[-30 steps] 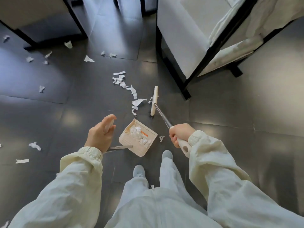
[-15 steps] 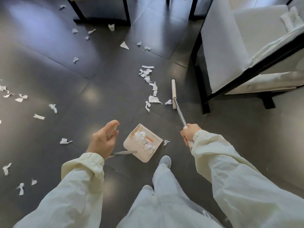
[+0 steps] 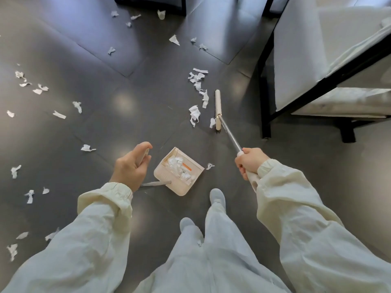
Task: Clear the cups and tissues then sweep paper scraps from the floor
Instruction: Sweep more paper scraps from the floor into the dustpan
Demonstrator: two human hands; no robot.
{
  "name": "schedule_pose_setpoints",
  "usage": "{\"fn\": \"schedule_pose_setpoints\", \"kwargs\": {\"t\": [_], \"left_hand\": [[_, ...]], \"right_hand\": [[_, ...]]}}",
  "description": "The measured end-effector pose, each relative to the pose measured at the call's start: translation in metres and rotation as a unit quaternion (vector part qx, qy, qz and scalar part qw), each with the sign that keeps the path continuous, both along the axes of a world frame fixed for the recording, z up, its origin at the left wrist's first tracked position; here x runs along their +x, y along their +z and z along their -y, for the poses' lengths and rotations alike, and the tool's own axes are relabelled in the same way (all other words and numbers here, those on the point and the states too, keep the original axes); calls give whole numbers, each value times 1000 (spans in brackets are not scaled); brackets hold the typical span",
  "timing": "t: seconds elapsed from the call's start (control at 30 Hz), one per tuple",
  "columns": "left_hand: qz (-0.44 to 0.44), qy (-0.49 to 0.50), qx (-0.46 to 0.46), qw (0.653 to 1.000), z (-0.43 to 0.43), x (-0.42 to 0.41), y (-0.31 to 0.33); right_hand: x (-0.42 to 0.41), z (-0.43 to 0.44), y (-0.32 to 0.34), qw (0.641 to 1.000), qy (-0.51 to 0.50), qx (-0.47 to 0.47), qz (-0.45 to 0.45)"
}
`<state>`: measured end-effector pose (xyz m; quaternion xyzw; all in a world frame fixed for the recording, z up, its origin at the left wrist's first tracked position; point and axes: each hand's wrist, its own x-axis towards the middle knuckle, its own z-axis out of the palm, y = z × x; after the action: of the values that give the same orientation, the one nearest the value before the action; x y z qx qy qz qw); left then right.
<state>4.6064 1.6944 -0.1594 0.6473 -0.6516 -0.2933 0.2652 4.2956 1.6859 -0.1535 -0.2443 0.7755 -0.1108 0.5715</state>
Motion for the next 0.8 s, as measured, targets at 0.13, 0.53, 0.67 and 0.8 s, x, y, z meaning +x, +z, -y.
{"fn": "schedule_pose_setpoints", "kwargs": {"t": [0.13,0.53,0.67,0.8], "left_hand": [[5,29,26,999,-40,-20,0],[-11,211,32,977,-99,-155,-16],[12,208,12,978,-95,-177,-15],[35,228,3,973,-92,-176,-13]], "right_hand": [[-22,-16,-1,1000,22,5,-17],[-78,-85,-11,963,263,58,22],[-95,-85,12,962,203,143,113],[-116,-78,39,961,180,142,155]]}}
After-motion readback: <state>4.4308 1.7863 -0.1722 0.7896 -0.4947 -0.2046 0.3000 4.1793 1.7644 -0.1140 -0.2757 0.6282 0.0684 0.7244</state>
